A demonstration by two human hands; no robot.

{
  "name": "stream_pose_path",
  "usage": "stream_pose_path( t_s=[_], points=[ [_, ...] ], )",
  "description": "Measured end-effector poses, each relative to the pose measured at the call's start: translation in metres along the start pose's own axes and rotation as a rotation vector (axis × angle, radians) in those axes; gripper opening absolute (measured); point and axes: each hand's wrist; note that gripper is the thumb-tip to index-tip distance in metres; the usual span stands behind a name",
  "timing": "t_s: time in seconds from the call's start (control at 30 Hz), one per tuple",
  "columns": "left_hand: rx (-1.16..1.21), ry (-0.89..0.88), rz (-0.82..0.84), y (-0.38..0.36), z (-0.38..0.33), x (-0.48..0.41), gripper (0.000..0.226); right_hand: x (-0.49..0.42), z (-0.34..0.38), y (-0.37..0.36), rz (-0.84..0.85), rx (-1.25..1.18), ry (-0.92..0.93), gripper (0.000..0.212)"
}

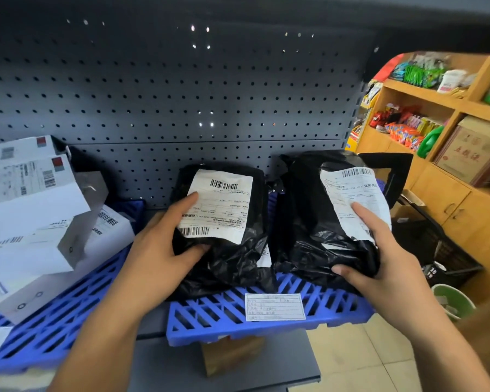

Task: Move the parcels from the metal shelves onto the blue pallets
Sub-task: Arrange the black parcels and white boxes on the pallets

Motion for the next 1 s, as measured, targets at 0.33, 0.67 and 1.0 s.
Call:
stream_pose_path(
  t_s=[0.33,0.67,1.0],
  points=[
    [-0.095,-0.006,0.218,0.004,-0.008,0.014,0.123,-0.004,0.005,-0.008,0.048,0.020,0.029,0.118],
    [-0.131,0.052,0.121,-0.010,-0.016,0.015,0.121,-0.021,0.006,-0.013,0.129,0.123,0.067,0.125],
    [-0.133,0.109,0.065,-0.019,-0.023,0.014,0.106,-0.039,0.001,-0.016,0.197,0.080,0.182,0.112]
  ],
)
Point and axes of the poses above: each hand's wrist, its own x-axis away from the middle knuckle, its own y-axis out of the back of the hand, z = x × y, and after that the axes turned 9 degrees about -x, right-handed
